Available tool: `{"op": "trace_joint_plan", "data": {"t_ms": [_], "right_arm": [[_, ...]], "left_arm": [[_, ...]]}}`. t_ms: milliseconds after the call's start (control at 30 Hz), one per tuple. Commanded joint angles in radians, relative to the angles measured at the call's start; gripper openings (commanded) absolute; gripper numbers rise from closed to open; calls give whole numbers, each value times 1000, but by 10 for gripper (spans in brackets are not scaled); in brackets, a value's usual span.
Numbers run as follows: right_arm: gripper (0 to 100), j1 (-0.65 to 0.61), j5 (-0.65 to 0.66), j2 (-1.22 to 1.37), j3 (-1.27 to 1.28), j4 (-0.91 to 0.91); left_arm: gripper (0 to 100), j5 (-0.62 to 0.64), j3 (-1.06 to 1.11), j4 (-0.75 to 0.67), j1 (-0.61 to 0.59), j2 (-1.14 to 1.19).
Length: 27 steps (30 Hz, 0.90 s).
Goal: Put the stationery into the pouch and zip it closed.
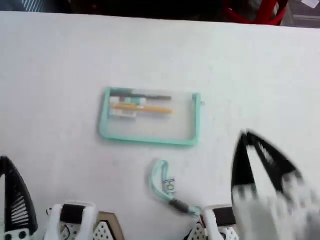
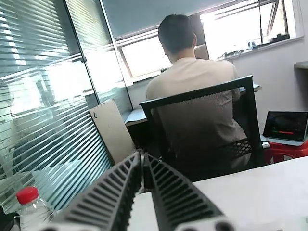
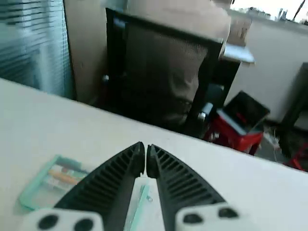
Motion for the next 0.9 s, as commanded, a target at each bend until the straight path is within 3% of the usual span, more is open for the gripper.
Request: {"op": "trace_joint_plan", "data": {"t_ms": [0, 100, 167, 333, 667, 733, 867], "right_arm": [[20, -22, -6, -216, 155, -24], [22, -19, -6, -352, 356, -74], [23, -19, -5, -433, 494, -124], [24, -13, 0, -553, 875, -318], [25, 159, -5, -544, 1424, -719], [25, 193, -5, -544, 1550, -809], [25, 231, 0, -544, 1749, -865]], "left_arm": [[27, -5, 483, -190, -5, -220], [25, -2, 842, -339, -10, -415], [25, 15, 988, -388, -15, -409], [25, 163, 1255, -583, -59, -390], [28, 164, 1734, -881, -64, -392], [28, 164, 1807, -910, -62, -392], [25, 164, 1801, -815, -59, -392]]}}
